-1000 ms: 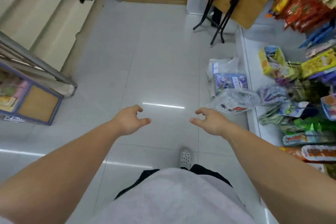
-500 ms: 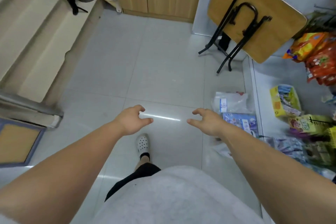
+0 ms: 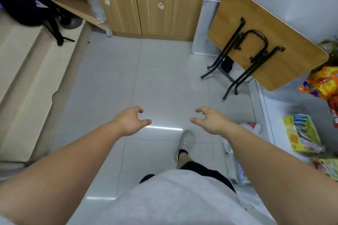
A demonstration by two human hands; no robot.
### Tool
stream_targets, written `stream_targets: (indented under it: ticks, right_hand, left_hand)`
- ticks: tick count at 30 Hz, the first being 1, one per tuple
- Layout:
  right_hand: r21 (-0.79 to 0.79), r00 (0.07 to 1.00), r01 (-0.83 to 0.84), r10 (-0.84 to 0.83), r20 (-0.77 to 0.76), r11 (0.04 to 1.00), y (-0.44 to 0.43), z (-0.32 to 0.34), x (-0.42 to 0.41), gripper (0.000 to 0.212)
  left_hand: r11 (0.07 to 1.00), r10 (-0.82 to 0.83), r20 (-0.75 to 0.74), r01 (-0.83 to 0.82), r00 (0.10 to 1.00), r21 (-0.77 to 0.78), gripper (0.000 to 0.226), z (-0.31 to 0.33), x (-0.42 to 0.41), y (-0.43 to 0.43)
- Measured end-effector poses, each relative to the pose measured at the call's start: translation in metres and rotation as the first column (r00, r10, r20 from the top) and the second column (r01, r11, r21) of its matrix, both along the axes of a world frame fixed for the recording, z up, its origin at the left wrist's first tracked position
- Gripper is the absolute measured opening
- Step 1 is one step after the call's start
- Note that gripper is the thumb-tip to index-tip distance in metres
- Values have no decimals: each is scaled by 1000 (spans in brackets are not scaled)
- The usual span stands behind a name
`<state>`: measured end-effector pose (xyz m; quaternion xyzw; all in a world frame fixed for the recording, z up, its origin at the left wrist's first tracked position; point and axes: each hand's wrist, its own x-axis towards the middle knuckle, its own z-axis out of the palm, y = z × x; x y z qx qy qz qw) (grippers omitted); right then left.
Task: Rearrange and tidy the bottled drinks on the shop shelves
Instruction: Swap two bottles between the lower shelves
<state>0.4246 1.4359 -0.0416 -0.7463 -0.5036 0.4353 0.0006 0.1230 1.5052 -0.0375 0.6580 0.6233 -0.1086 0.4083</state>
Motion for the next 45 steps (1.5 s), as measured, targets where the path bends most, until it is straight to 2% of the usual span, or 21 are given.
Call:
stream_targets:
  ticks: [11,16,21,33,40,45]
  right_hand:
    - [27,994,-106,107,-23,994,252,14,116,67]
    - [40,998,-45,47,-42,998,349,21,153,67]
    - [44,1000,-8,8,6,999,448,17,174,67]
    - [82,987,152,-155,43,985,674,40,192,65]
    - [76,966,255,-257,22,964,751,37,247,67]
    - [112,944,330,-328,-35,937,802,28,312,66]
  left_hand:
    - [997,27,-42,-24,999,69,70,27,118,244]
    - [997,39,-1,-38,999,64,70,31,157,343]
    - [997,1,9,-1,1000,75,71,22,177,454]
    - [972,-212,14,210,977,101,73,36,208,733]
    - [967,-242,93,233,966,101,71,39,269,830]
    - [958,-271,51,264,961,115,75,33,339,883]
